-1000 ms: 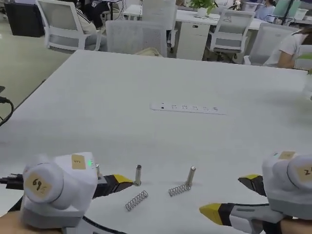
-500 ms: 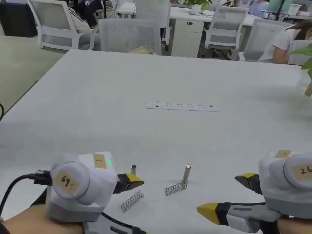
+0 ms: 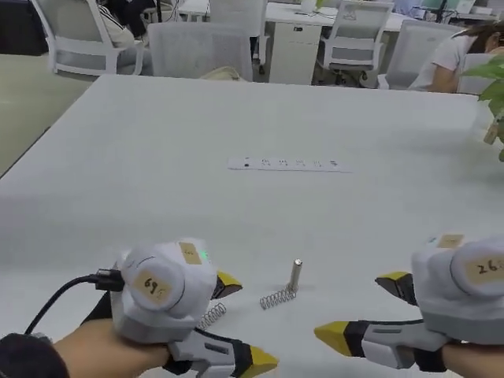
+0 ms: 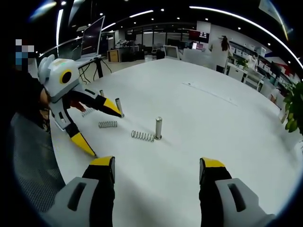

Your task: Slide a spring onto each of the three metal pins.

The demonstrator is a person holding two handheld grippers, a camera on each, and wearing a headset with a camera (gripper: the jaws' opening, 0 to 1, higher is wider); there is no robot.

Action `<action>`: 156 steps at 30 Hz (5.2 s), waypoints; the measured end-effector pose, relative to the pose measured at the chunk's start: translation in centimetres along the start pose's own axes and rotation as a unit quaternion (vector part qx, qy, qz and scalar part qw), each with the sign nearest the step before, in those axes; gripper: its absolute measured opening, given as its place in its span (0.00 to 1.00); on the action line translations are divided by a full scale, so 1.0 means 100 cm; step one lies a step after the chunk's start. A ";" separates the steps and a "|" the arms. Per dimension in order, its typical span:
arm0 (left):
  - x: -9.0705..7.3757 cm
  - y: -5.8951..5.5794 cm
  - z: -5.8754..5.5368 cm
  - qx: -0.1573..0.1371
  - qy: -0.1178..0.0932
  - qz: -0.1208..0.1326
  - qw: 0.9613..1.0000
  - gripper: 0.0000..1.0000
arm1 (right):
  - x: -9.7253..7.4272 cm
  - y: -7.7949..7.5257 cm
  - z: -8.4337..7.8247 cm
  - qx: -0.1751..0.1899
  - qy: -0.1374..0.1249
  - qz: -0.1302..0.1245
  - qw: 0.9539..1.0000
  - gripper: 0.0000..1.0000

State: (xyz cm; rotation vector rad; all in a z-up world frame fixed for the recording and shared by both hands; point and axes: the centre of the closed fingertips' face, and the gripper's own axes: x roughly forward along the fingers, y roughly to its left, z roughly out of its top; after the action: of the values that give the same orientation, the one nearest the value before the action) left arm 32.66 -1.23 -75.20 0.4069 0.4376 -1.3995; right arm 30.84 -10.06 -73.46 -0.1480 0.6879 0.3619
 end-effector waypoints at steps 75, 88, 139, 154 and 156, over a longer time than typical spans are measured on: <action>0.031 0.024 -0.019 0.005 0.052 0.065 0.997 0.03 | 0.003 0.011 0.002 -0.008 0.002 0.021 1.000 0.68; -0.005 0.000 -0.006 0.014 0.035 0.034 0.999 0.03 | 0.002 0.022 0.008 -0.025 -0.003 0.032 0.999 0.66; -0.082 -0.047 0.011 0.026 -0.044 -0.012 0.999 0.03 | -0.010 0.130 0.033 -0.113 -0.021 0.250 0.961 0.24; -0.087 -0.054 0.021 0.044 -0.072 -0.027 0.996 0.03 | -0.017 0.140 0.036 -0.096 -0.028 0.285 0.953 0.12; -0.088 -0.054 0.020 0.046 -0.073 -0.029 0.996 0.03 | -0.018 0.141 0.036 -0.094 -0.028 0.288 0.953 0.11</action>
State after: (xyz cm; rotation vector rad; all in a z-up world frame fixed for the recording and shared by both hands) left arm 26.35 4.41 -68.98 0.3665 0.2689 -1.4979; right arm 26.40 3.40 -69.76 -0.1151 0.6319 0.9908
